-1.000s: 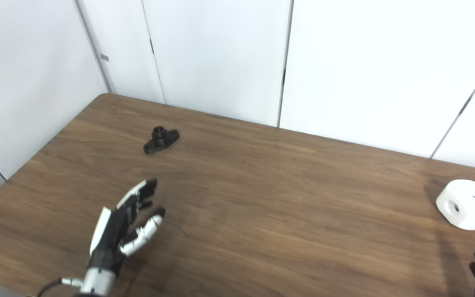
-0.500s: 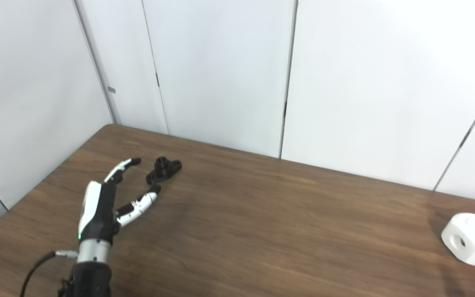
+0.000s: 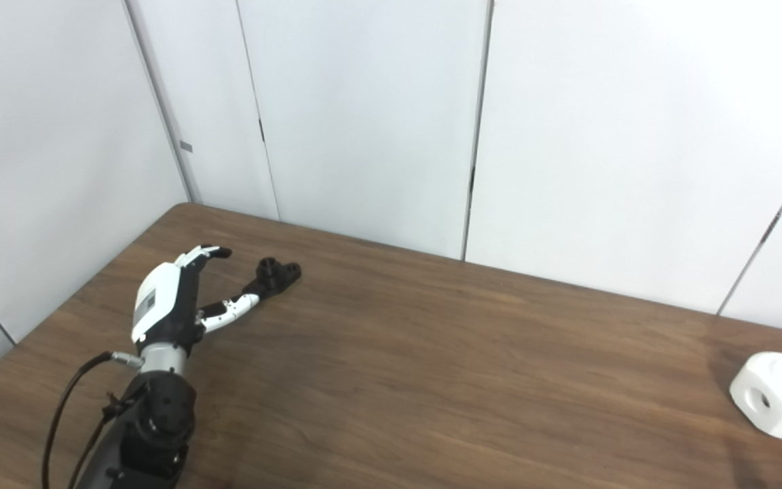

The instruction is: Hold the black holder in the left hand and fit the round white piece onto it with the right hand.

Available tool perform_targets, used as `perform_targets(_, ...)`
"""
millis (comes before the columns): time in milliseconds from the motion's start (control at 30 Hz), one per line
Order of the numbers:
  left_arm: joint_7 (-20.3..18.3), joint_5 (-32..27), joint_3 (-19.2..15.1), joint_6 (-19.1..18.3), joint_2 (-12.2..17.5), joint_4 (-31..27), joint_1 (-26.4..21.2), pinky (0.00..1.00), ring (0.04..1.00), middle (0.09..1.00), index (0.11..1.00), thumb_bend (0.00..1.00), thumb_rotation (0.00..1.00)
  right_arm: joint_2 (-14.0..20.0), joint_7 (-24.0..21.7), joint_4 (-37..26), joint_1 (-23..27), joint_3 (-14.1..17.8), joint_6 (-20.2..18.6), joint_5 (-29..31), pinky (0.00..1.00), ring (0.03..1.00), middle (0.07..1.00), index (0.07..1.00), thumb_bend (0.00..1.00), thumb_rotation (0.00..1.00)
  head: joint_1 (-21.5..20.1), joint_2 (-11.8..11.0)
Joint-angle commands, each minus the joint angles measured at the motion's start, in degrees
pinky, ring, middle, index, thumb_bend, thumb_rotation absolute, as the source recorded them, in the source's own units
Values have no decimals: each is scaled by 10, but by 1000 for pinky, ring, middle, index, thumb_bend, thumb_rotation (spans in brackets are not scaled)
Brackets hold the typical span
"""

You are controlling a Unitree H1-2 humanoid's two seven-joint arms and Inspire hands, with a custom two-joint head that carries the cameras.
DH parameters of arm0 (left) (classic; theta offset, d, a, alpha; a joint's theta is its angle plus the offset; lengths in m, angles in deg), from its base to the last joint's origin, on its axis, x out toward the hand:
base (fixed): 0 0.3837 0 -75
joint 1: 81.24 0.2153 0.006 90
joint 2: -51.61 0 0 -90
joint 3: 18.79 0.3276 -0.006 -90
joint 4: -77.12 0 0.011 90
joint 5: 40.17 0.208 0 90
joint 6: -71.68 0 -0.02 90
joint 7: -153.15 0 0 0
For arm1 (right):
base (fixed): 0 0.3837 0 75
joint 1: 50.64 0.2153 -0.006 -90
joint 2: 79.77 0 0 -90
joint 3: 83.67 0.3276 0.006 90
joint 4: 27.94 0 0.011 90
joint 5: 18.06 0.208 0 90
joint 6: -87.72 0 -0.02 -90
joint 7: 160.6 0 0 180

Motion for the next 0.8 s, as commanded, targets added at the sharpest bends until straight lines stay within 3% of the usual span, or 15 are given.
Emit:
perform_targets(0, 14, 21, 6, 0, 20, 11, -25, 932, 950, 907, 780, 798, 380, -30, 4, 35, -34, -14, -4, 6, 1000, 1000, 1000, 1000, 570, 1000, 1, 0)
perform_targets(267, -4, 55, 29, -21, 46, 77, -58, 943, 941, 900, 765, 814, 379, -29, 2, 33, -36, -14, -1, 9, 1000, 1000, 1000, 1000, 567, 1000, -1, 4)
perform_targets(767, -15, 60, 37, -20, 50, 141, -81, 959, 951, 900, 757, 817, 403, -26, -1, 25, -41, -13, -9, 12, 1000, 1000, 1000, 1000, 594, 1000, -3, 9)
